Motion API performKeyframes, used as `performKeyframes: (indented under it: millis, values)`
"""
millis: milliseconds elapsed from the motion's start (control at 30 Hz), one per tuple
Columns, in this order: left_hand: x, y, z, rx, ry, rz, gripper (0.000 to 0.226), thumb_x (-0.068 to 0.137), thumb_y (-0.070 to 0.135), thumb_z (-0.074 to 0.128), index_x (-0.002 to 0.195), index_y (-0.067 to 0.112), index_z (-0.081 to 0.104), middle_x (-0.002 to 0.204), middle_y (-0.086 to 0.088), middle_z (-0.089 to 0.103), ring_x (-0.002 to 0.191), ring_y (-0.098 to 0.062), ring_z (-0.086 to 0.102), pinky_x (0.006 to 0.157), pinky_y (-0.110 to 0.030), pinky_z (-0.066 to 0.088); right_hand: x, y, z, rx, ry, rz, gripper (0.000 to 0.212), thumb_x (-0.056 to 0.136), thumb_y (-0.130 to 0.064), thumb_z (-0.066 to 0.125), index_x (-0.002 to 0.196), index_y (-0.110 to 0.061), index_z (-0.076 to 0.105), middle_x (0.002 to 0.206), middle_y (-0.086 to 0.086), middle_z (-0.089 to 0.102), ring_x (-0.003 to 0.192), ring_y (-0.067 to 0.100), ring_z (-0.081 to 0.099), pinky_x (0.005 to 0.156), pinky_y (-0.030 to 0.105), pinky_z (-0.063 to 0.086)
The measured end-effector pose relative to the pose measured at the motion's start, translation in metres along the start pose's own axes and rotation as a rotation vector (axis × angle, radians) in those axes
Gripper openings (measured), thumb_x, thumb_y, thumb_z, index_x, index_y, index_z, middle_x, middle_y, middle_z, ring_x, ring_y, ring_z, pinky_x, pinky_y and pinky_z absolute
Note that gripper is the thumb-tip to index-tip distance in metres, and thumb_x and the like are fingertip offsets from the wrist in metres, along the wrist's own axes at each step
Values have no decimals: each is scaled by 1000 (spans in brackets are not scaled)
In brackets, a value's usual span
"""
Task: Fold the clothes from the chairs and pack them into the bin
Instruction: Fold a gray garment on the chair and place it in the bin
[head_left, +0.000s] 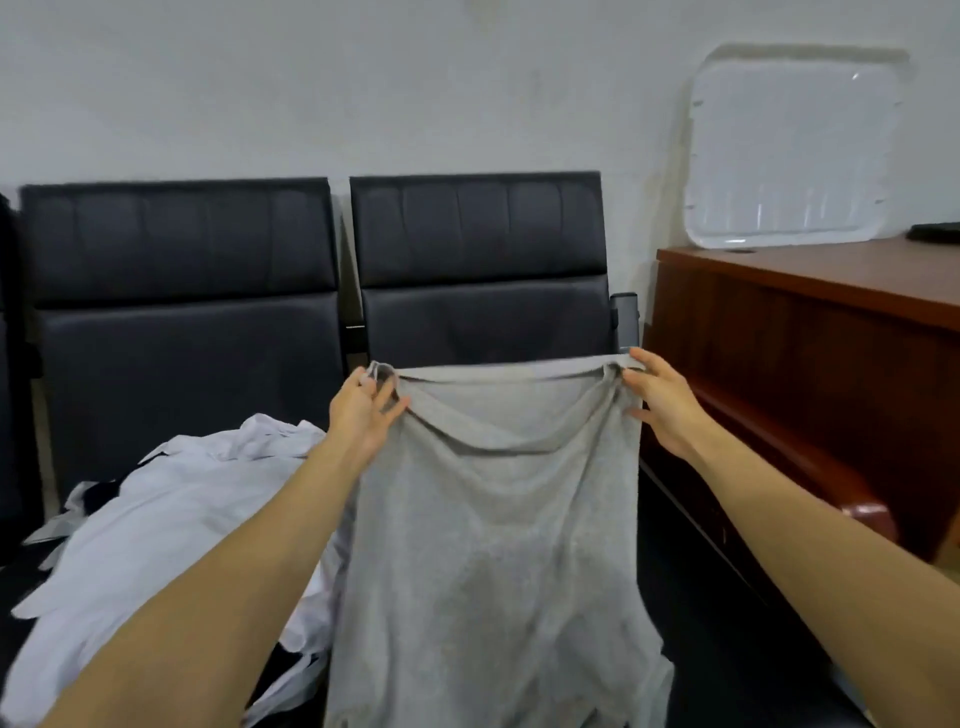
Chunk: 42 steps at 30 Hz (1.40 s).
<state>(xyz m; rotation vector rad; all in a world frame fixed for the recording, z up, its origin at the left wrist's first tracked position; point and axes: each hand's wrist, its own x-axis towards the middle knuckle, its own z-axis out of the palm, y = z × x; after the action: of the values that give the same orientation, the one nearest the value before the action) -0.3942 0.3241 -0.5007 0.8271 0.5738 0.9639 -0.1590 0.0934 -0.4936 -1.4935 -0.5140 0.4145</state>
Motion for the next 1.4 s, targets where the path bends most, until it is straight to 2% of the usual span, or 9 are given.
performKeyframes:
  millis: [133, 233, 367, 533, 733, 1067, 1167, 1300, 1400]
  values:
    - [40, -85, -17, 604, 2, -163, 82, 99, 9, 47, 151, 26, -14, 140, -4, 33, 120, -36, 49, 91, -48, 48, 35, 68, 28, -182, -191, 143, 90, 95, -11, 57, 152, -35, -8, 160, -4, 13, 142, 22, 26, 92, 33, 33]
    - [39, -146, -41, 1236, -122, 14, 62, 101, 17, 46, 153, 11, 12, 158, -10, 15, 139, -29, 30, 107, -34, 31, 28, 127, 44, -555, -376, 135, 72, 97, -26, 56, 154, -22, 13, 158, 0, 20, 143, 20, 25, 104, 25, 29]
    - [-10, -187, -71, 1660, -262, 215, 51, 101, 39, 27, 129, 4, 52, 137, -11, 42, 126, -28, 42, 104, -32, 29, 2, 191, 44, -1201, -581, -29, 60, 99, -52, 35, 152, -27, 20, 160, -1, 15, 146, 19, 14, 117, 32, 13]
    - [-41, -205, -91, 1931, -491, 224, 101, 76, 77, -14, 149, 22, 26, 156, -4, 18, 146, -22, 12, 119, -39, 7, 10, 215, 42, -1325, -450, -21, 63, 98, -58, 16, 154, -31, 3, 161, -8, -5, 148, 18, -9, 119, 42, -5]
    - [15, -193, -77, 1708, -264, 296, 39, 103, 21, 35, 139, 8, 43, 138, -13, 48, 126, -30, 45, 104, -39, 35, 28, 219, 40, -1153, -289, -102, 38, 105, -33, 25, 140, -27, 40, 151, -6, 32, 143, 16, 20, 118, 51, 2]
    - [68, -180, -67, 1505, -155, 194, 3, 87, 9, 67, 90, 9, 69, 102, -6, 51, 84, -20, 55, 81, -30, 45, 57, 202, 38, -1123, -89, -131, 7, 96, -14, 49, 98, -18, 55, 118, 7, 51, 102, 29, 52, 88, 39, 43]
    - [73, -166, -66, 1336, -135, 111, 16, 76, 10, 79, 73, 11, 63, 77, 2, 53, 68, -10, 51, 64, -17, 38, 68, 188, 34, -1087, 14, -250, 4, 91, -19, 62, 92, -19, 65, 105, 4, 51, 108, 27, 46, 88, 39, 40]
    - [82, -148, -69, 991, -154, -152, 22, 78, 8, 78, 75, 9, 57, 62, -3, 53, 58, -15, 51, 55, -26, 54, 83, 154, 42, -765, 101, -263, 5, 91, -17, 60, 86, -18, 61, 77, 3, 56, 73, 22, 58, 70, 41, 52]
    - [95, -149, -70, 797, 97, -126, 25, 94, 9, 59, 79, 14, 41, 67, -9, 50, 61, -19, 52, 63, -38, 55, 100, 142, 60, -596, 127, -98, 6, 94, -11, 49, 90, -14, 51, 70, 9, 64, 64, 26, 65, 67, 41, 57]
